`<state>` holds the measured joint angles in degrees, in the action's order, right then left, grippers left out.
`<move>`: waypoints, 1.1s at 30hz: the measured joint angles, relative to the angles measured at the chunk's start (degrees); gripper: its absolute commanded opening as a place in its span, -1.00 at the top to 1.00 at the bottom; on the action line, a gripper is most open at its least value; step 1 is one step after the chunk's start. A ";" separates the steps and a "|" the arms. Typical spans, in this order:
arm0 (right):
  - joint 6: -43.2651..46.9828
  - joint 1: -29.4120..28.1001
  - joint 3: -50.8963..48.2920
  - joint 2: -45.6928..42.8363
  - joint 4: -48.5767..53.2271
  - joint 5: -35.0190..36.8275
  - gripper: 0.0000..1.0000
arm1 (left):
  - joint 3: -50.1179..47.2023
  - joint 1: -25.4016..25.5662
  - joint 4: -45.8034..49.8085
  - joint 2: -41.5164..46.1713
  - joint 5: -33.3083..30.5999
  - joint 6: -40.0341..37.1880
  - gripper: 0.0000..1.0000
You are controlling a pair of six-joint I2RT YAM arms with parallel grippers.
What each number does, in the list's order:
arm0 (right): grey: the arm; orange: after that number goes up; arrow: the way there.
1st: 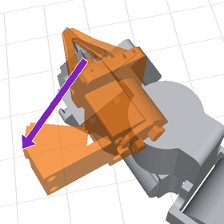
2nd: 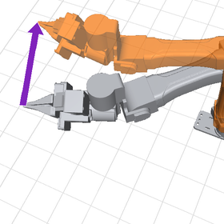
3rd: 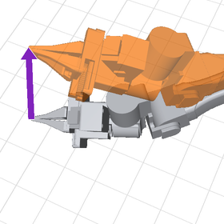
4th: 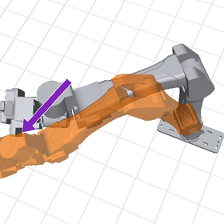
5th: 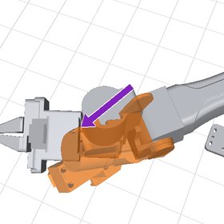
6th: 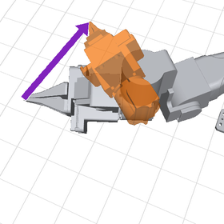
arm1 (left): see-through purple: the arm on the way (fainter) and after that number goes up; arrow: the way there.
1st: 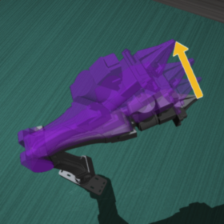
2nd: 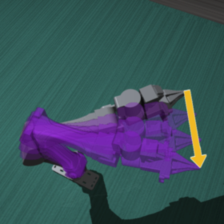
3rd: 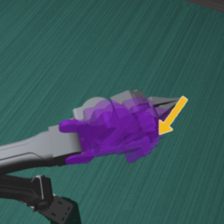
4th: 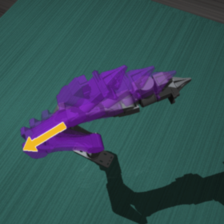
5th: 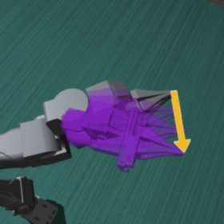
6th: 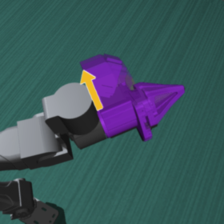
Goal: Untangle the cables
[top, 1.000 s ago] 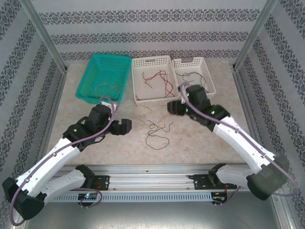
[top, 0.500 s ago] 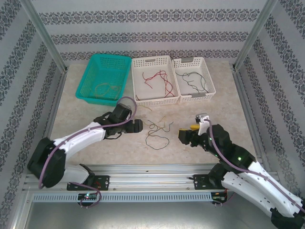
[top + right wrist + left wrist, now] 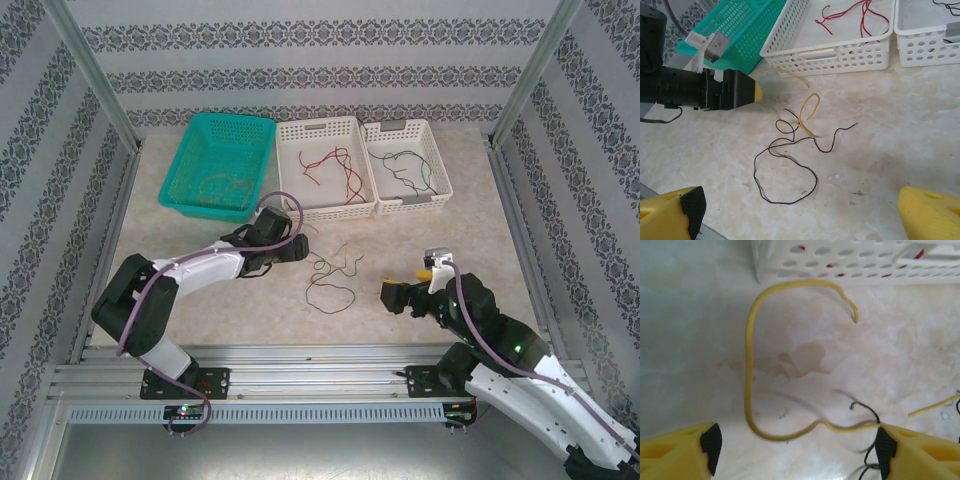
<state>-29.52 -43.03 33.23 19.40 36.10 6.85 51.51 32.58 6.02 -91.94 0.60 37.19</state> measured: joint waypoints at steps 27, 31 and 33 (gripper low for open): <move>4.17 0.00 14.53 -3.98 15.04 17.46 -0.96 | 1.77 -0.83 -0.31 3.10 2.40 0.79 1.00; 4.63 0.15 13.99 -4.24 15.13 18.80 -0.96 | 2.05 -0.83 2.16 8.68 2.60 0.76 1.00; 5.11 0.96 13.35 -5.09 14.82 18.84 -0.97 | 2.93 -0.83 3.91 11.52 2.95 0.72 1.00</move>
<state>-24.40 -42.06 46.59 14.31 50.92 25.69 54.43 31.75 9.93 -80.42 3.55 37.91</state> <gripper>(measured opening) 0.982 0.059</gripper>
